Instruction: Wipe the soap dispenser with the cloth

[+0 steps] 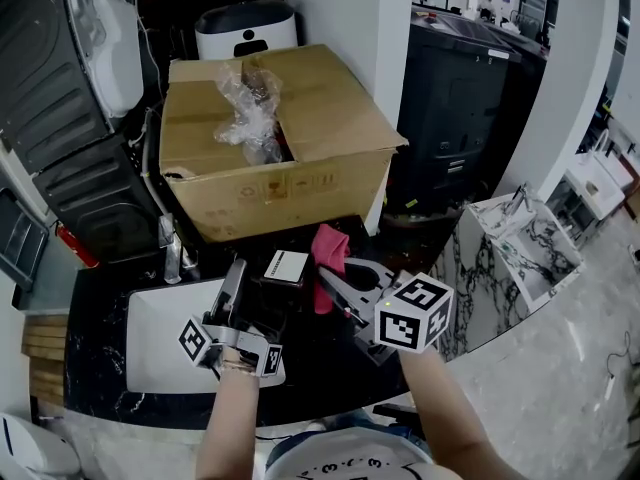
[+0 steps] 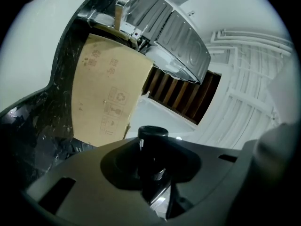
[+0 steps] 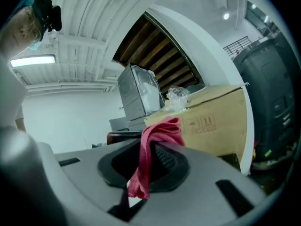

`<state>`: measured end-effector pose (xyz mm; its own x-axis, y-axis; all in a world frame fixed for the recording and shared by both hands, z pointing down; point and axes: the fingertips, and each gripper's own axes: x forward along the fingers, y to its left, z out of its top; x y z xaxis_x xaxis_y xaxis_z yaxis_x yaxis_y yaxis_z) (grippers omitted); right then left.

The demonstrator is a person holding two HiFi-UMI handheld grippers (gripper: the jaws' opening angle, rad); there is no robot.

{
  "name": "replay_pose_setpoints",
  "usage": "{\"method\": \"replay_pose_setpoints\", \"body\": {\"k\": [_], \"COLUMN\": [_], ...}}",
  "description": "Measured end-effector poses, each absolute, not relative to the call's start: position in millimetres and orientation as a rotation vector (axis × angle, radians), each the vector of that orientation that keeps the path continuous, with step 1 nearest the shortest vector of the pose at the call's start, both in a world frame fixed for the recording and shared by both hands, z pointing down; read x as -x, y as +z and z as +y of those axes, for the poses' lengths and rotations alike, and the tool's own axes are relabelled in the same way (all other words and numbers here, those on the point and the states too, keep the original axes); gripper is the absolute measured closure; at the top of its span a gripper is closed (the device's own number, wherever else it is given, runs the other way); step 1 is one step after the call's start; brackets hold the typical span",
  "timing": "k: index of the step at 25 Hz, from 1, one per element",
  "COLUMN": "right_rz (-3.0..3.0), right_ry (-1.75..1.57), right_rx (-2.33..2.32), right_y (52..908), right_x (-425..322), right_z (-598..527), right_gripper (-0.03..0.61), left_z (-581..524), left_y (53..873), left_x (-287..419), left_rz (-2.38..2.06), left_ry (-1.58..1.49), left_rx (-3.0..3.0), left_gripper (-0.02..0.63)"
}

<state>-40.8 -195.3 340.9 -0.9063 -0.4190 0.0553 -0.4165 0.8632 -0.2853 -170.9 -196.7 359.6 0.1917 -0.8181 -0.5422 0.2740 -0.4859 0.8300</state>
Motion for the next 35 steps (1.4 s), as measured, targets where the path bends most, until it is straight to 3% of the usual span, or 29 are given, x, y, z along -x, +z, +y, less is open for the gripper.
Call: {"method": "replay_pose_setpoints", "body": {"k": [8,18,23,30,35], "right_rz": [3.089,3.142,3.126,3.014,2.928], "right_ry": [-0.349,-0.21,-0.265,-0.441,-0.496], "right_rx": [0.714,0.39,0.533,0.914,1.067], "right_y": [357,342,354,381,381], "right_x": [47,59,24,-50,-84], "right_z": [-176,-120,-129,-163,-182], "right_gripper": [0.526,0.526,0.526,0.526,0.526], "left_z": [-197,-202,-202,-200,-209], "left_y": [364,370,371,356,352], "left_x": [176,183,192,193,186], "left_rz": [-0.582,-0.619,-0.736,-1.293,-1.685], "left_ry": [-1.475,-1.499,-1.445,-1.125,-0.701], "left_rx": [-1.522,-1.492,-1.571,-1.942,-2.141], "left_gripper": [0.492,0.492,0.491,0.491,0.492]}}
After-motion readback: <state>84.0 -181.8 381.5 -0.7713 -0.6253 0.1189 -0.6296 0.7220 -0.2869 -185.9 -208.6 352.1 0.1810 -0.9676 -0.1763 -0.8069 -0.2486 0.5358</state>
